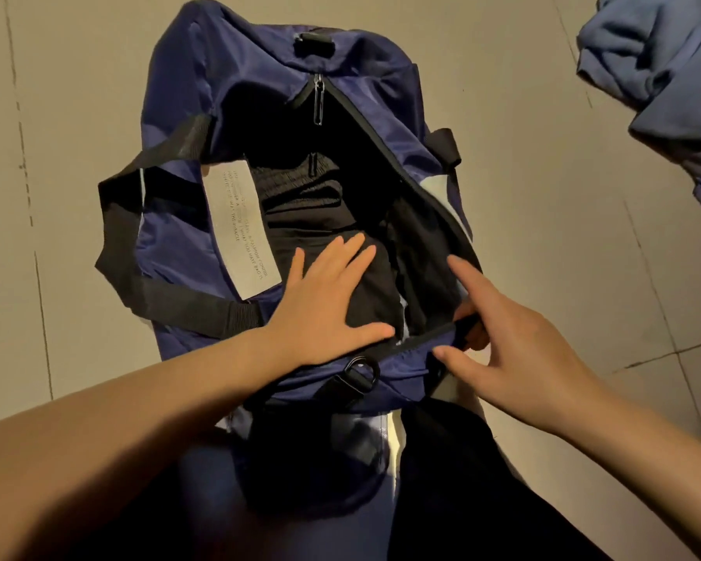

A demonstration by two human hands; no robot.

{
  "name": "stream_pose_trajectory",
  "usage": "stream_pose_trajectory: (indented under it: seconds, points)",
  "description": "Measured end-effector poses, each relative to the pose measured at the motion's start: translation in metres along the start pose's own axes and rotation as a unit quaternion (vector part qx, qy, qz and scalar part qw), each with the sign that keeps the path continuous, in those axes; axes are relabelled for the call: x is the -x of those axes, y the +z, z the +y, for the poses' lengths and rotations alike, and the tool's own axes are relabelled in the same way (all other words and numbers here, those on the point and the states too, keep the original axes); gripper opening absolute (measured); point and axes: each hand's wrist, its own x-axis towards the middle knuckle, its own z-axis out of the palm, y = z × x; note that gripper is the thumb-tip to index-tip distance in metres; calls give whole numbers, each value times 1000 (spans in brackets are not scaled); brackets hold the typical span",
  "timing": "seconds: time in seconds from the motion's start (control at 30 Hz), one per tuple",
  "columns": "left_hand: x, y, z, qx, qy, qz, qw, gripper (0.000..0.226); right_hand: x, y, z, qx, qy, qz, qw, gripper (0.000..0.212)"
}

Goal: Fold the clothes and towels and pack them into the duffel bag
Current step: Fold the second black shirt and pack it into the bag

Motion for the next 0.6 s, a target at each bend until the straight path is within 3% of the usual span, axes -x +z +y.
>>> stream_pose_trajectory:
  seconds: [0.1,0.27,0.6]
  points:
    - [13,8,-2,-90,22,-50,994,111,6,9,2,101,-84,-54,990,82]
    - [-1,9,15,-167,-26,-106,980,114,1,15,2,136,-92,-47,985,83]
    - [-13,1,16,-136,-77,-128,979,123,14,-6,3,143,-80,-37,986,67]
